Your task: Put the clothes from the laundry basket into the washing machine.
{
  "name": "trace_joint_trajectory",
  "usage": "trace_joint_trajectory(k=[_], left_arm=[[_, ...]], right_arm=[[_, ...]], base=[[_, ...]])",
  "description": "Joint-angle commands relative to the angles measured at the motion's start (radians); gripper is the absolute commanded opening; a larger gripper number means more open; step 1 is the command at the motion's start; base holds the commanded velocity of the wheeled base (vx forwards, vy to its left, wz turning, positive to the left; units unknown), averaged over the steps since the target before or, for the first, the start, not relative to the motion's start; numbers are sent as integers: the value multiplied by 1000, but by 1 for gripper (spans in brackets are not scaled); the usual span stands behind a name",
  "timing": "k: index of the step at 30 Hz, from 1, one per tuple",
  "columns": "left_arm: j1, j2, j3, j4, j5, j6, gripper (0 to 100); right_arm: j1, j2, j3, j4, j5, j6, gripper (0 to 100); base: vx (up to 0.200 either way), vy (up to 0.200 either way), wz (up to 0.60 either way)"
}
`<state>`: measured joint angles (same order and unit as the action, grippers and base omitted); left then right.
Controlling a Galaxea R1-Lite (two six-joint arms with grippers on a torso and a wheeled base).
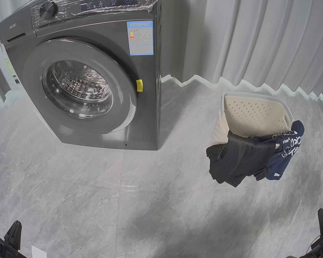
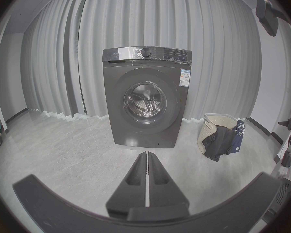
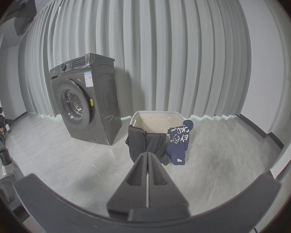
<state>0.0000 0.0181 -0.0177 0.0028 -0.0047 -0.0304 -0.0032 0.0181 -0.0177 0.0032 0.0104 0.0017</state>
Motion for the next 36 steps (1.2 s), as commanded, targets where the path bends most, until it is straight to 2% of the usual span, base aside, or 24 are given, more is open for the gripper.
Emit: trace_joint_trajectory(k=[1, 20, 22, 28, 36], left_arm=[[0, -17, 16, 0, 0, 1, 0], [-2, -17, 16, 2, 0, -2, 0], [0, -17, 16, 2, 0, -2, 0], [-2, -17, 16, 2, 0, -2, 0], [0, -17, 16, 2, 0, 1, 0]], right_arm=[[0, -4, 16, 0, 0, 0, 0], [0, -4, 16, 0, 0, 0, 0], [0, -4, 16, 0, 2, -2, 0], [0, -4, 16, 0, 0, 0, 0], [0, -4, 16, 0, 0, 0, 0]], base=[[0, 0, 0], [0, -189, 0], [0, 0, 0], [0, 0, -600], [0, -25, 0]])
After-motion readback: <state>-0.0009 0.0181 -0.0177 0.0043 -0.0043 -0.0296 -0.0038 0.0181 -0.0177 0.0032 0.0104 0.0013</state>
